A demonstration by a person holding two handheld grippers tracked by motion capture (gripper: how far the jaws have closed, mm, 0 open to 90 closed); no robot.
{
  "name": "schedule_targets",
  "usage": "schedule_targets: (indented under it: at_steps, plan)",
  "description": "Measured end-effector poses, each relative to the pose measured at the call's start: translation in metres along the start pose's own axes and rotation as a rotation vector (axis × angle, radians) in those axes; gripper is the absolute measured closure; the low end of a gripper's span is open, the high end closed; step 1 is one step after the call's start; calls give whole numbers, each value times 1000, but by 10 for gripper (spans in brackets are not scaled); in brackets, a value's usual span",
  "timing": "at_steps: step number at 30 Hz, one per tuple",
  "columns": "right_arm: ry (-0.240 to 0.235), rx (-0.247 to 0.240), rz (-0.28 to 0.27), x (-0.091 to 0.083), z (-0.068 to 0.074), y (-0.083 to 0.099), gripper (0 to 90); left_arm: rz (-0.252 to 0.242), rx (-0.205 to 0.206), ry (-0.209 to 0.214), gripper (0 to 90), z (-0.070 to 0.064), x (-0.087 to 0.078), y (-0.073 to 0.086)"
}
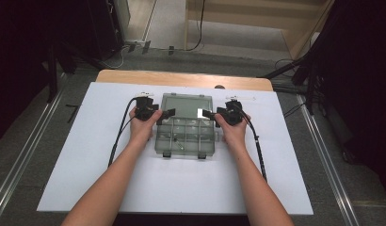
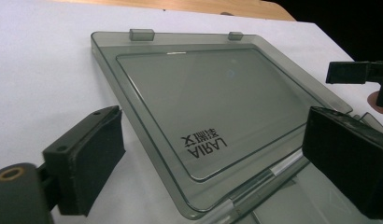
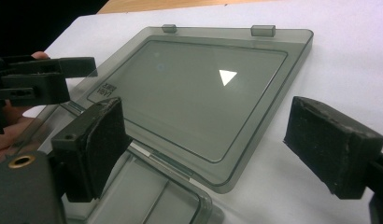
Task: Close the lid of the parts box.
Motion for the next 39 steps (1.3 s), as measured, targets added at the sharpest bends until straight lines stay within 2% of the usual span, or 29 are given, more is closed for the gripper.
schedule_targets:
  at_steps: [2, 6, 10, 15, 22, 27, 32, 35, 37, 38, 39]
  plan:
    - [11, 3, 3, 1, 0, 0, 149, 8, 0, -4, 61, 0, 1, 0]
    - [39, 8, 20, 5, -2, 1, 185, 19, -10, -21, 125, -1, 3, -1]
    - [49, 15, 26, 7, -4, 2, 267, 68, -19, -54, 176, 1, 8, 2]
    - [46, 25, 39, 10, -4, 5, 338, 75, -50, -49, 214, 2, 8, 2]
    - [60, 38, 45, 14, -6, 8, 338, 84, -56, -66, 225, 1, 9, 3]
    - [61, 43, 48, 15, -7, 8, 338, 85, -73, -64, 232, 2, 9, 3]
    - [57, 69, 58, 16, -8, 9, 344, 89, -70, -60, 232, 2, 8, 4]
    - [51, 85, 60, 16, -10, 10, 366, 90, -89, -52, 249, 3, 7, 3]
    - [61, 122, 59, 15, -12, 11, 417, 95, -103, -62, 292, 5, 6, 3]
    - [59, 135, 55, 15, -12, 11, 420, 94, -130, -51, 305, 6, 6, 3]
    - [51, 148, 53, 14, -13, 11, 417, 95, -139, -44, 305, 6, 6, 3]
Point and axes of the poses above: each handheld gripper's, and its own axes: x roughly forward along the jaws, y roughly out of its underside, z roughly to its left, the point moved 6 cm from there along x, roughly forward along the jaws, and after that the axes turned 8 degrees about -y, right-handed, at the moved point
